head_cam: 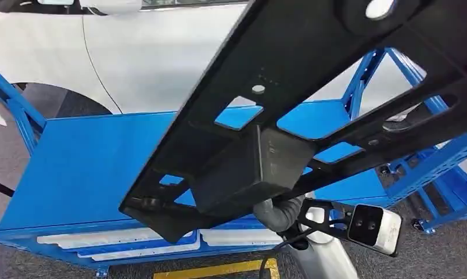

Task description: Take the parts from the cabinet and place them on the table.

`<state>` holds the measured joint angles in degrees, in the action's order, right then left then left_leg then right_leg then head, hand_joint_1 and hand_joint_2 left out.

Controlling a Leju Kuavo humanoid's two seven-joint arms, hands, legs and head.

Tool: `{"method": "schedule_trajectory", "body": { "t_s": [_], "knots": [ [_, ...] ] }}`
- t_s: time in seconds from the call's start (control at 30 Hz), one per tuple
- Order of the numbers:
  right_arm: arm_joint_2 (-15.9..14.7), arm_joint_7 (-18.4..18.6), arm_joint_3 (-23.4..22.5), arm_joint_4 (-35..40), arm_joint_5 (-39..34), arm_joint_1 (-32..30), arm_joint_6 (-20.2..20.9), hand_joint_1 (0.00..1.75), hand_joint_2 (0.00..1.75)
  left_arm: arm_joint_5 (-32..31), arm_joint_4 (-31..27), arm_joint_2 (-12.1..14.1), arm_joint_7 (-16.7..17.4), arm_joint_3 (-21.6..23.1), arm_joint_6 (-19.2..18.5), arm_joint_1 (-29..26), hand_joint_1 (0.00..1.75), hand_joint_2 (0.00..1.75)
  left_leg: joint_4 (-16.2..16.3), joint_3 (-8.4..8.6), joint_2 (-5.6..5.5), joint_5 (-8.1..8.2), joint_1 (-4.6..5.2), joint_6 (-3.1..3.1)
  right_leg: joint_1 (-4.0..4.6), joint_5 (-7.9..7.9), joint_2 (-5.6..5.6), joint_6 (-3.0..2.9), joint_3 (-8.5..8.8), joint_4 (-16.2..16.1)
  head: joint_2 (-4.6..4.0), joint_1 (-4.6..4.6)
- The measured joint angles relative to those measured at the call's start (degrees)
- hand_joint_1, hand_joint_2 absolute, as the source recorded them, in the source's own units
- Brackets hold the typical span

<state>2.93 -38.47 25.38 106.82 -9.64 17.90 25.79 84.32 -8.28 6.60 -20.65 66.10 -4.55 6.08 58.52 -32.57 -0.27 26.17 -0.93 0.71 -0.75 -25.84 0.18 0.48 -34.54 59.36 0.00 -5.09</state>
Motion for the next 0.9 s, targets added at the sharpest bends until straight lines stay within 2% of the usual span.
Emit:
{"method": "schedule_trajectory", "body": {
  "t_s": [0.07,0.1,0.13,0.17,0.23,0.27,0.3,0.33,0.37,0.4,0.43,0.47,0.57,0.6,0.63,0.67,0.73,0.77,0.8,0.83,0.87,0.9],
  "knots": [
    [-0.3,0.2,0.5,0.5,-0.9,-0.3,-0.1,1.75,1.75,0.0,0.0,0.0,0.2,0.1,0.6,0.0,0.00,1.75,-0.4,0.03,0.01,-0.33,-0.20,0.80,0.23,0.25,0.12,-0.67,-0.22,0.1,0.00,0.00],
    [-0.5,0.7,0.8,0.9,-1.2,-0.3,-0.4,1.75,1.75,0.0,0.0,0.0,0.6,0.2,1.0,0.1,0.00,1.75,-0.3,-0.02,-0.01,-0.22,-0.23,1.22,-0.06,0.71,0.02,-1.35,-0.28,-0.6,0.00,0.00],
    [-0.5,1.2,1.2,1.4,-1.6,-0.2,-0.9,1.75,1.75,0.0,0.0,0.1,0.7,0.2,1.2,0.1,0.00,1.75,0.6,-0.47,0.07,1.05,-0.37,1.35,-0.11,1.03,-0.15,-1.81,-0.30,-0.8,0.00,0.00],
    [-0.5,1.8,1.5,1.8,-1.8,-0.2,-1.4,1.75,1.75,0.0,0.0,0.1,0.9,0.2,1.4,0.1,0.00,1.75,3.5,-1.45,0.09,3.68,-0.39,1.43,-0.09,1.29,-0.21,-2.22,-0.51,-0.9,0.00,0.00],
    [-0.5,2.2,2.1,2.1,-1.9,-0.3,-1.8,1.75,1.75,0.0,0.0,0.1,1.0,0.2,1.5,0.1,0.00,1.75,12.7,-4.80,0.09,8.90,-0.37,1.60,0.19,1.76,-0.27,-2.49,-1.20,-0.8,0.00,0.00],
    [-0.5,2.4,2.3,2.2,-2.0,-0.3,-2.1,1.75,1.75,0.0,0.0,0.2,1.0,0.2,1.6,0.1,0.00,1.75,16.0,-5.92,0.09,10.26,-0.37,1.63,0.38,2.04,-0.29,-2.57,-1.62,-0.8,0.00,0.00],
    [-0.5,2.4,2.5,2.2,-2.2,-0.4,-2.4,1.75,1.75,0.0,0.0,0.2,1.0,0.2,1.7,0.1,0.00,1.75,17.2,-6.02,0.09,10.34,-0.37,1.58,0.53,2.34,-0.28,-2.61,-2.09,-0.7,0.00,-0.02],
    [-0.5,2.5,2.6,2.2,-2.3,-0.4,-2.7,1.75,1.75,0.0,0.0,0.2,1.1,0.2,1.8,0.1,0.00,1.75,15.4,-4.61,0.09,9.25,-0.33,1.40,0.65,2.68,-0.27,-2.56,-2.54,-0.6,0.00,0.00],
    [-0.5,2.8,2.7,2.4,-2.6,-0.3,-3.5,1.75,1.75,0.0,0.0,0.2,1.0,0.2,2.0,0.2,0.00,1.75,11.1,-1.98,0.09,7.37,-0.28,1.12,0.76,3.04,-0.23,-2.54,-2.93,-0.6,0.00,-0.02],
    [-0.5,3.0,3.0,2.6,-2.6,-0.2,-4.0,1.75,1.75,0.0,0.0,0.3,1.0,0.2,2.0,0.3,0.00,1.75,5.1,1.77,0.09,5.13,-0.21,0.73,0.87,3.42,-0.20,-2.43,-3.23,-0.6,0.00,-0.02],
    [-0.5,3.3,3.3,2.6,-2.6,0.0,-4.5,1.75,1.75,0.0,0.0,0.4,0.9,0.2,2.0,0.4,0.00,1.75,0.4,4.77,0.09,4.08,-0.10,0.25,0.87,3.77,-0.20,-2.31,-3.33,-0.5,0.00,-0.02],
    [-0.5,3.4,3.6,2.7,-2.6,0.2,-4.9,1.75,1.75,0.0,0.0,0.7,0.9,0.2,2.0,0.6,0.00,1.75,-1.1,5.11,0.13,4.52,0.35,0.14,1.26,4.10,-0.19,-1.86,-3.49,-0.5,0.00,-0.02],
    [-0.8,2.5,4.3,2.7,-1.6,0.8,-6.3,1.75,1.75,0.0,0.1,1.0,0.7,-0.1,2.1,0.5,0.00,1.75,-0.8,4.44,0.04,3.44,0.84,-0.71,0.67,5.10,-0.34,-0.80,-3.51,-0.8,0.00,0.00],
    [-1.0,2.0,4.6,2.7,-1.0,1.0,-6.8,1.75,1.75,0.0,0.1,1.0,0.7,-0.2,2.1,0.4,0.00,1.75,-1.3,4.15,0.04,2.49,0.53,-1.06,0.91,5.73,-0.27,-0.40,-3.64,-1.0,0.00,0.00],
    [-1.2,1.6,4.9,2.7,-0.5,1.3,-7.1,1.75,1.75,0.0,0.1,1.1,0.7,-0.2,1.9,0.5,0.00,1.75,-1.5,3.84,0.40,1.64,0.19,-1.33,0.62,4.62,-0.14,-0.17,-4.10,-0.5,0.00,0.00],
    [-1.5,1.4,5.1,2.8,-0.3,1.5,-7.3,1.75,1.75,0.0,0.1,1.1,0.7,-0.4,1.9,0.6,0.00,1.75,-1.5,3.15,0.41,1.09,0.20,-1.79,0.58,1.69,-0.17,0.10,-5.08,1.4,0.00,0.00],
    [-2.0,1.2,5.6,2.7,-0.1,1.5,-7.3,1.75,1.75,0.0,0.1,1.1,1.0,-0.7,1.8,0.5,0.00,1.75,-1.5,1.57,0.55,-0.08,0.21,-2.00,0.22,-5.21,-0.16,0.66,-7.59,9.9,0.00,0.00],
    [-2.3,1.1,5.7,2.7,-0.1,1.5,-7.3,1.75,1.75,0.0,0.1,1.1,1.0,-0.8,1.8,0.4,0.00,1.75,-1.4,0.76,0.57,-0.61,0.22,-1.97,0.14,-7.07,-0.16,0.90,-8.53,13.9,0.00,0.00],
    [-2.5,1.0,5.9,2.6,-0.1,1.5,-7.2,1.75,1.75,0.0,0.1,1.1,1.0,-1.0,1.8,0.3,0.00,1.75,-1.3,-0.12,0.59,-1.19,0.22,-1.89,-0.01,-7.40,-0.17,1.06,-8.60,16.5,0.00,0.00],
    [-2.8,1.0,6.0,2.5,-0.1,1.5,-7.2,1.75,1.75,0.0,0.1,1.1,1.0,-1.1,1.8,0.2,0.00,1.75,-1.2,-0.82,0.59,-1.60,0.21,-1.78,-0.13,-6.46,-0.19,1.16,-7.59,16.3,0.00,0.00],
    [-2.9,1.0,6.1,2.5,-0.1,1.6,-7.2,1.75,1.75,0.0,0.1,1.1,1.0,-1.2,1.8,0.2,0.00,1.75,-1.1,-1.59,0.59,-2.05,0.17,-1.65,-0.22,-4.59,-0.20,1.21,-5.05,13.6,0.00,0.00],
    [-3.0,0.9,6.2,2.4,-0.1,1.7,-7.1,1.75,1.75,0.0,0.1,1.1,1.0,-1.4,1.9,0.2,0.00,1.75,-0.8,-2.24,0.57,-2.35,0.14,-1.43,-0.26,-2.95,-0.21,1.19,-1.90,9.5,0.00,0.00]
  ]
}}
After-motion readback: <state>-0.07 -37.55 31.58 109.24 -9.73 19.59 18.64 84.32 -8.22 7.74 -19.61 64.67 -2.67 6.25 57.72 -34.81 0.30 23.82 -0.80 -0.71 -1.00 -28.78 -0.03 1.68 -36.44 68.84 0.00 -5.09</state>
